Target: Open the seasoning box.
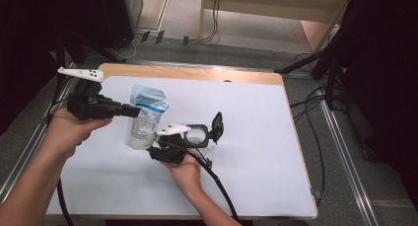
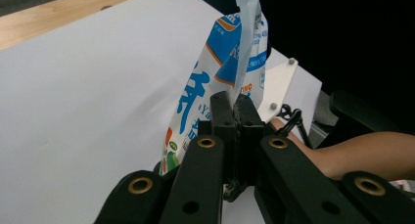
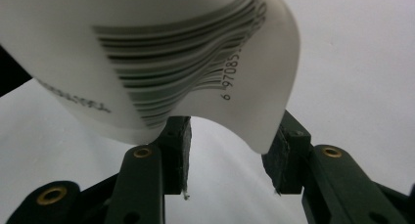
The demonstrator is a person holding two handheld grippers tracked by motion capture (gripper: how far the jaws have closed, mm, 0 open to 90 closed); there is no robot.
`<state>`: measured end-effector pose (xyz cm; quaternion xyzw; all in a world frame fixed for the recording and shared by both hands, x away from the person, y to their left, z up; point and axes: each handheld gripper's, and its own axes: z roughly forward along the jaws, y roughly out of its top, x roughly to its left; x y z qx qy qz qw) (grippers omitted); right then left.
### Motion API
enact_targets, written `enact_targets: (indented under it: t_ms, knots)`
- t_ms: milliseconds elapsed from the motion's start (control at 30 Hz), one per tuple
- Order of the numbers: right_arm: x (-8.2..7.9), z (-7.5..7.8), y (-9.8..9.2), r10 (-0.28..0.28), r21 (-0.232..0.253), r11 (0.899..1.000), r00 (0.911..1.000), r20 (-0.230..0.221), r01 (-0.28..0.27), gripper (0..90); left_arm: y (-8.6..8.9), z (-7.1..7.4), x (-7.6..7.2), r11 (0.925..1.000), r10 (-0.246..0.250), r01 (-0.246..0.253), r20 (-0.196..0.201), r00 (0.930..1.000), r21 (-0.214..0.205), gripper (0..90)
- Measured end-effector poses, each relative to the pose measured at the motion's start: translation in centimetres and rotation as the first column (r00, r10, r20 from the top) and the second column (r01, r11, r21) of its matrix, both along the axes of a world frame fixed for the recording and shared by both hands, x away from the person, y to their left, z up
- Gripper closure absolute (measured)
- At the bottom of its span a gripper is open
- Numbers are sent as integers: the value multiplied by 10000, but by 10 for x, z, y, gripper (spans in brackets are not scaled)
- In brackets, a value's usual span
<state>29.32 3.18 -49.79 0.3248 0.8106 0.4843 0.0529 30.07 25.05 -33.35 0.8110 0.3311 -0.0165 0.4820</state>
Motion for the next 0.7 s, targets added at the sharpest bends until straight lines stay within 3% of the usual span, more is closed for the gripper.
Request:
enact_targets:
  t_ms: [200,367,533,700]
  knots:
    - [-7,1,3,323,-63,9995,9987,400,-320,603,-6,-5,4,10000,-17,19,-186,9998,69,900]
    - [-8,1,1,387,-140,9992,9986,357,-382,602,-10,-6,6,9998,73,-70,-158,9998,190,900]
    - [-9,-1,-2,700,141,9974,9973,226,-703,600,-14,-7,9,9996,112,-109,-104,9999,251,900]
    - [-15,-3,-2,998,226,9947,9942,409,-1008,588,-21,-10,13,9993,40,-33,-165,9999,377,900]
